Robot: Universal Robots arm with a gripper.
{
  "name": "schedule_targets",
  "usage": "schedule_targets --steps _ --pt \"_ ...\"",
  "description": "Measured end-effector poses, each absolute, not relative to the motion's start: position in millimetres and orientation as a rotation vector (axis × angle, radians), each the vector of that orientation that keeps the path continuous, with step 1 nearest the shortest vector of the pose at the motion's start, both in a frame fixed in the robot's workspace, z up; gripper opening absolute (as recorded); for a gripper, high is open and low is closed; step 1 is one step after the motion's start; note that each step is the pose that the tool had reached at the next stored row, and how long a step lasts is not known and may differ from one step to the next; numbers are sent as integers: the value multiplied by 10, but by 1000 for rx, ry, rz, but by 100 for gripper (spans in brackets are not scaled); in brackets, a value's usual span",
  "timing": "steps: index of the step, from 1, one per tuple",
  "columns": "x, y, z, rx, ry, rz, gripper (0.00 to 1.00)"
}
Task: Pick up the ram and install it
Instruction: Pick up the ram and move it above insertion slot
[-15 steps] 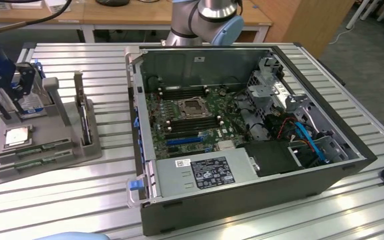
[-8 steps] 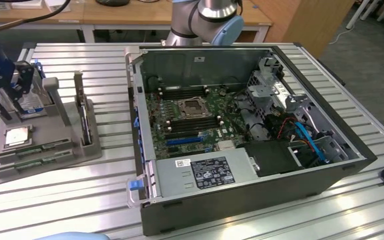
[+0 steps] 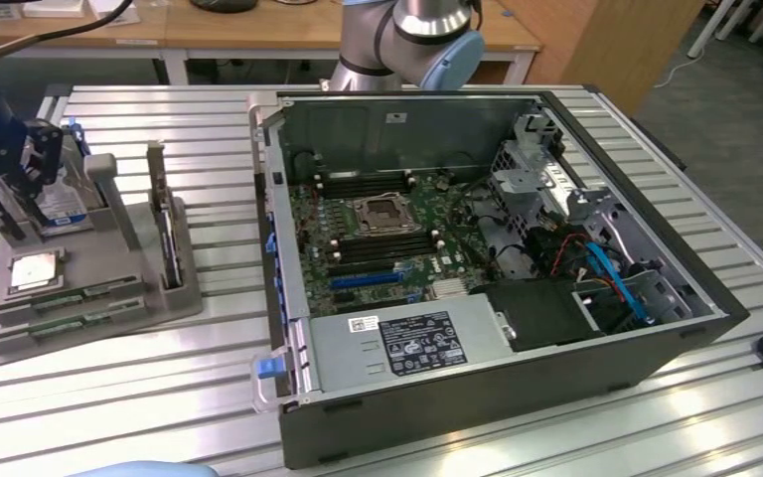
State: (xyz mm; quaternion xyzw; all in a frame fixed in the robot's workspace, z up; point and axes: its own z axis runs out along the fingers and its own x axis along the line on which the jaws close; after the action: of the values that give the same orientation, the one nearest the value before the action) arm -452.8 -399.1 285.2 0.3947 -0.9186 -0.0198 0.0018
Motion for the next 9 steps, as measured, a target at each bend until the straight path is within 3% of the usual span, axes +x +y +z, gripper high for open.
schedule_targets --steps 9 --pt "-4528 -3991 2838 1468 -2769 -61 29"
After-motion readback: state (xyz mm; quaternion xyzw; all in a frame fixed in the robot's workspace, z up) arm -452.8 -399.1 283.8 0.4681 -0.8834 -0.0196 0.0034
